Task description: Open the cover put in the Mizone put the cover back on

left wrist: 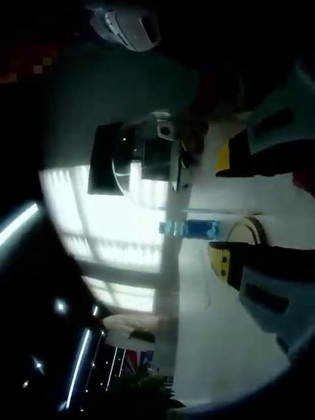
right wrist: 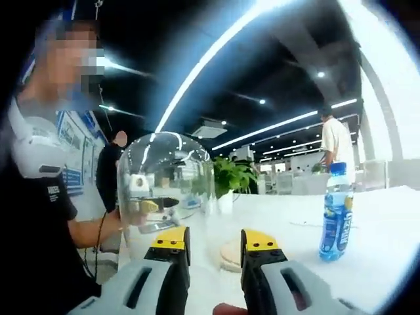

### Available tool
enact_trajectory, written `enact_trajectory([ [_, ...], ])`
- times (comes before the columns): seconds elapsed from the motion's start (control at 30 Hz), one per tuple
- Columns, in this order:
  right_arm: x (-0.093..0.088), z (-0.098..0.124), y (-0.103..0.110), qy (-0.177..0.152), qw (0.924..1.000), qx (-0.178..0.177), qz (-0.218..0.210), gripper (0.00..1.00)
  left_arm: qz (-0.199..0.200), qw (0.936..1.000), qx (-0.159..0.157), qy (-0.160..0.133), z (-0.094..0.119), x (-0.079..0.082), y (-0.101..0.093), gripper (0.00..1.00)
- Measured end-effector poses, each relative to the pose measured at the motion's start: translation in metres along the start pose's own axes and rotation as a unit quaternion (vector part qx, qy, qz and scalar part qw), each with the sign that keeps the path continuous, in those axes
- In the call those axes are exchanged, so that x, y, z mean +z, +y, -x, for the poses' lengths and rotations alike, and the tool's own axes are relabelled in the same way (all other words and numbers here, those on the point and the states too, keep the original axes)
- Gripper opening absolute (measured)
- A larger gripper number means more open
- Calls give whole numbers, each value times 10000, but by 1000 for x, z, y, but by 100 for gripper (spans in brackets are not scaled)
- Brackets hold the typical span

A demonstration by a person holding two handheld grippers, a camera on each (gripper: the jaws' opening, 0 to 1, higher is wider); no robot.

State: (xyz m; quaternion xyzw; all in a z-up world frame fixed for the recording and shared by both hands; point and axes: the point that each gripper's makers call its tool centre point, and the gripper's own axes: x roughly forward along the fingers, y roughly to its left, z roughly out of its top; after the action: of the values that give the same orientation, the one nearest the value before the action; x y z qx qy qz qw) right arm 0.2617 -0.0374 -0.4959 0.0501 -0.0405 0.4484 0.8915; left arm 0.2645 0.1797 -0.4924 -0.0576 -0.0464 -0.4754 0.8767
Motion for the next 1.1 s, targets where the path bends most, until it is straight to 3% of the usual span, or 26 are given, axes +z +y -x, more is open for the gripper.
enact_trajectory([
  [0.27, -3, 2, -13, -43, 9986, -513, -76, 22, -95, 9999, 102, -16, -4, 2, 9, 31],
  [0.47, -8, -3, -24, -78, 9956, -931, -27, 16, 166, 9990, 424, -45, -5, 0, 33, 29],
  [0.67, -9, -4, -42, -185, 9897, -1414, -99, 10, 120, 9979, 629, -10, -7, -4, 47, 27],
  [0.77, -12, -9, -43, -110, 9897, -1428, -67, 6, 84, 9969, 783, 52, -9, -7, 57, 26],
  [0.87, -18, -14, -44, 7, 9889, -1482, 115, 4, 102, 9970, 757, 96, -12, -10, 62, 18],
  [1.1, -23, -20, -54, 61, 9890, -1478, 80, 4, -158, 9965, 810, 150, -23, -11, 70, 22],
])
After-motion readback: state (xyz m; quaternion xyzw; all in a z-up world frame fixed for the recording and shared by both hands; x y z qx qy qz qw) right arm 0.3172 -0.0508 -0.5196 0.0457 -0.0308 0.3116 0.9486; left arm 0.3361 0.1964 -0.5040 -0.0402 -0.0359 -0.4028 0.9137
